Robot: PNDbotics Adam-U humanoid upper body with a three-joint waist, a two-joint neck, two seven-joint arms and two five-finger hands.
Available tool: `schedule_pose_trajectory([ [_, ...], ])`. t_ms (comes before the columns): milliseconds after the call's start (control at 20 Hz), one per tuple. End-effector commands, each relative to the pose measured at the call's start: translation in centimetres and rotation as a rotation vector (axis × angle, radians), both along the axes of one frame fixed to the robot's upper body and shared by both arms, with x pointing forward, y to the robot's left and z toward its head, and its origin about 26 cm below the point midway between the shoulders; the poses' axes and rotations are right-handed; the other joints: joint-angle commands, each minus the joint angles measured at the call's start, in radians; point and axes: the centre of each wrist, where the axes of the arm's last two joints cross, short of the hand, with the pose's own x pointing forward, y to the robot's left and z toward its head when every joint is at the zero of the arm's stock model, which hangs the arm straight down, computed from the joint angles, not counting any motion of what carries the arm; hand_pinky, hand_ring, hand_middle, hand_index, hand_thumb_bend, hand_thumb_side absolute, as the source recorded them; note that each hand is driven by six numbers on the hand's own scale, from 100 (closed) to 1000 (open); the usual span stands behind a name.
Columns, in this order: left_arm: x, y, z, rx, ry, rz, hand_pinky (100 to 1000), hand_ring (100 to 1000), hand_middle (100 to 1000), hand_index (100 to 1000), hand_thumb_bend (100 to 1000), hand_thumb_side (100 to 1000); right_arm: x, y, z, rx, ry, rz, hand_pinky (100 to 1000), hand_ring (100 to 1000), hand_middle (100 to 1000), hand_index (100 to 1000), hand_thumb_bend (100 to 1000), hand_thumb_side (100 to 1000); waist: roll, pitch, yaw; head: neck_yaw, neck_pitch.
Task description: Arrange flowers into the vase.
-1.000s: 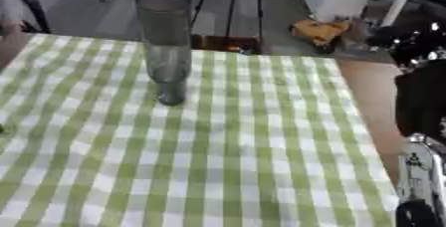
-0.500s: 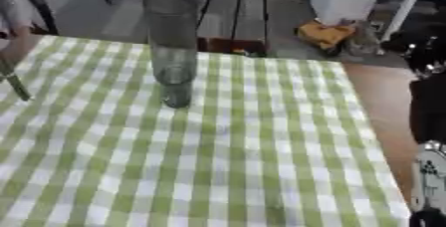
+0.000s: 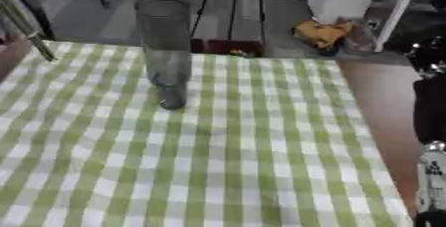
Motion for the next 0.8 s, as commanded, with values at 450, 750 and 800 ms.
schedule_pose_trajectory([
  [450, 0.1, -0.5, 3.5, -0.105, -0.203, 0.025, 100, 100, 100, 142, 100, 709, 0.1, -0.3, 1.2, -0.058, -0.025, 0.018, 646, 651, 575, 791, 100, 1000, 0.033, -0.005, -0.043, 0.063, -0.028],
  [750, 0.5, -0.6, 4.2, -0.142, -0.265, 0.016, 100, 100, 100, 144, 100, 716, 0.3, -0.4, 1.4, -0.068, -0.031, 0.027, 647, 652, 575, 792, 100, 1000, 0.036, 0.011, -0.07, 0.102, -0.043],
  [800, 0.5, -0.6, 4.3, -0.148, -0.272, 0.016, 100, 100, 100, 144, 100, 716, 0.4, -0.4, 1.4, -0.069, -0.032, 0.028, 647, 652, 575, 792, 100, 1000, 0.036, 0.014, -0.072, 0.107, -0.045],
])
